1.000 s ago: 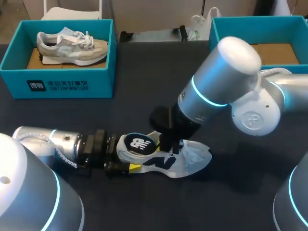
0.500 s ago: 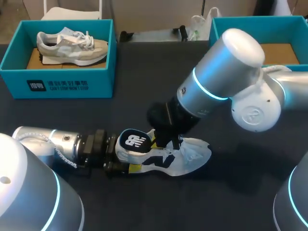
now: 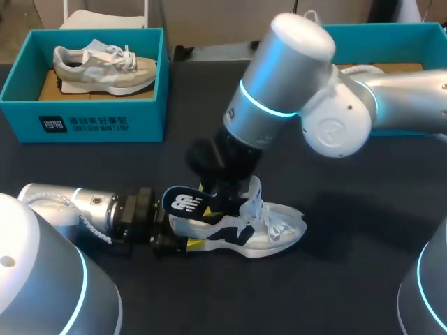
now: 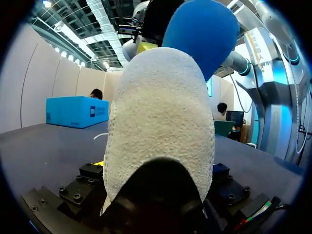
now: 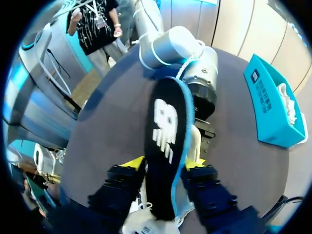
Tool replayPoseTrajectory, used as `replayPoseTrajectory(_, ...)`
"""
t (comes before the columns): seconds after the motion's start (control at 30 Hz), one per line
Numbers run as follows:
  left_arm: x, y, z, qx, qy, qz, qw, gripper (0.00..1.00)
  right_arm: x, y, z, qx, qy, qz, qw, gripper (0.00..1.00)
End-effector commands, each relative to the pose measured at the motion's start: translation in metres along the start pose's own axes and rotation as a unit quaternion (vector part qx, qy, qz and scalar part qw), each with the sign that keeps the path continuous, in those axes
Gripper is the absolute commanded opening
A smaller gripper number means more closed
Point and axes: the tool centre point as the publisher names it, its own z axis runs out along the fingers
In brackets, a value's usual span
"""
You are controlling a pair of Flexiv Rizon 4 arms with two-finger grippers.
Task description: Take the shoe out of the shoebox, open the shoe tongue, remove and reinsert the insole, then place the shoe into the shoebox
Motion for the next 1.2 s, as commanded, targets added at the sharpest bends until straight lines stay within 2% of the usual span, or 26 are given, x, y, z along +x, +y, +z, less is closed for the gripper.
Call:
replayPoseTrajectory(0.03, 0.0, 0.0, 0.001, 0.001, 0.0, 0.0, 1.0, 0.0, 0.0, 0.002, -0.01, 0.018, 0.008, 0.006, 1.0, 1.0)
replayPoseTrajectory(0.3, 0.0, 0.0, 0.001, 0.001, 0.0, 0.0, 1.0, 0.0, -0.006, -0.006, -0.02, 0.021, 0.019, 0.022, 0.999, 1.0)
replayPoseTrajectory(0.47, 0.0, 0.0, 0.001, 0.001, 0.0, 0.0, 1.0, 0.0, -0.014, -0.008, -0.016, -0.006, 0.041, 0.031, 0.999, 0.99)
replayPoseTrajectory(0.53, 0.0, 0.0, 0.001, 0.001, 0.0, 0.0, 1.0, 0.0, -0.015, -0.007, -0.014, -0.008, 0.05, 0.034, 0.998, 0.87)
replayPoseTrajectory(0.73, 0.0, 0.0, 0.001, 0.001, 0.0, 0.0, 1.0, 0.0, -0.019, -0.004, -0.006, -0.01, 0.091, 0.07, 0.993, 0.77)
replayPoseTrajectory(0.8, 0.0, 0.0, 0.001, 0.001, 0.0, 0.0, 1.0, 0.0, -0.02, -0.002, -0.004, -0.011, 0.097, 0.093, 0.991, 0.79)
replayPoseTrajectory(0.83, 0.0, 0.0, 0.001, 0.001, 0.0, 0.0, 1.0, 0.0, -0.02, -0.003, -0.003, -0.009, 0.101, 0.098, 0.99, 0.76)
replayPoseTrajectory(0.93, 0.0, 0.0, 0.001, 0.001, 0.0, 0.0, 1.0, 0.0, -0.021, -0.004, -0.003, -0.014, 0.104, 0.122, 0.987, 0.51)
replayPoseTrajectory(1.1, 0.0, 0.0, 0.001, 0.001, 0.0, 0.0, 1.0, 0.0, -0.023, -0.005, -0.005, -0.012, 0.108, 0.147, 0.983, 0.41)
replayPoseTrajectory(1.2, 0.0, 0.0, 0.001, 0.001, 0.0, 0.0, 1.0, 0.0, -0.024, -0.006, -0.003, -0.011, 0.11, 0.154, 0.982, 0.22)
